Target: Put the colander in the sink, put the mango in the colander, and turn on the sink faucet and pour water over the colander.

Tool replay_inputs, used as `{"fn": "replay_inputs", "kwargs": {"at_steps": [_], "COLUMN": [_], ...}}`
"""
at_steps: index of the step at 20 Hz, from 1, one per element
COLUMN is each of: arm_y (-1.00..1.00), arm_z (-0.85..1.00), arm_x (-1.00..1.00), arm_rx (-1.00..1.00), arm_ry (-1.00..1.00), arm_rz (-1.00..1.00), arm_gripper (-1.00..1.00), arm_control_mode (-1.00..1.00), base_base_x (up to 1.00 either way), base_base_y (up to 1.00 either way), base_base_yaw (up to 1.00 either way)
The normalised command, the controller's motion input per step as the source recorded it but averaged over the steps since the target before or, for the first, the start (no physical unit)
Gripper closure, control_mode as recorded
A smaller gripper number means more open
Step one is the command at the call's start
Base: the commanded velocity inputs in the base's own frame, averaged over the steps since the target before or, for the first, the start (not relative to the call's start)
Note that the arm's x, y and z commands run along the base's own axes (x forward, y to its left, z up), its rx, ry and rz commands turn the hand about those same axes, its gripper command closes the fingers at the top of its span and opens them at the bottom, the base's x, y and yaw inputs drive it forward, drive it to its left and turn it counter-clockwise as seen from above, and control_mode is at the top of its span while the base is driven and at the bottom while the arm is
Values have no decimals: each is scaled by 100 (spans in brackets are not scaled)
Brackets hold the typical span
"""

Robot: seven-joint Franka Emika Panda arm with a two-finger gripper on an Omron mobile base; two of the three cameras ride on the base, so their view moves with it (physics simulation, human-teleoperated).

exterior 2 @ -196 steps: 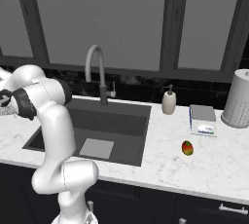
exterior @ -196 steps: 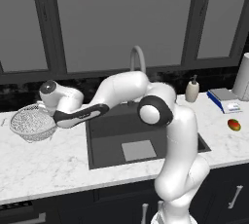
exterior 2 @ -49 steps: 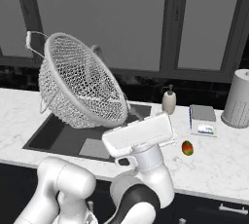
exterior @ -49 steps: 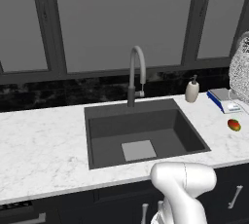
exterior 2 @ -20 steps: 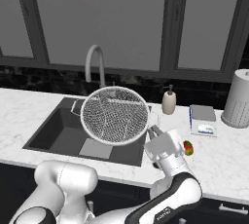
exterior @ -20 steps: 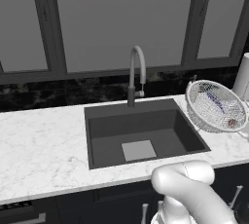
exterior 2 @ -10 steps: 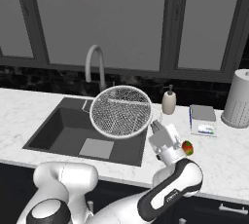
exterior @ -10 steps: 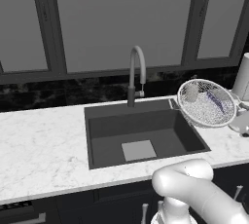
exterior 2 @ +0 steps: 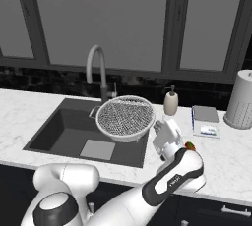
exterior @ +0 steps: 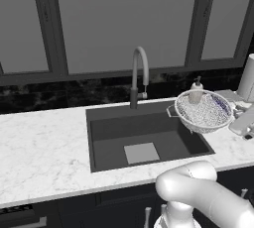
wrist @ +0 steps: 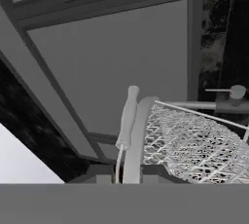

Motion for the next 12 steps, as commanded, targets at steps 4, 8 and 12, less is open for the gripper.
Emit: {"fn": "replay_inputs", "kwargs": {"at_steps": [4,8,12], "arm_y": [0,14,30], "arm_z": [-16,-42,-43], "arm_x": [33,31,35], "arm_rx": [5,0,0], "arm_ry": [23,20,11], "arm_rz": [0,0,0], "arm_gripper": [100,100,100], "arm_control_mode": [-100,-100,-100], "base_base_x": [0,0,0], "base_base_y": [0,0,0], "base_base_yaw": [0,0,0]}}
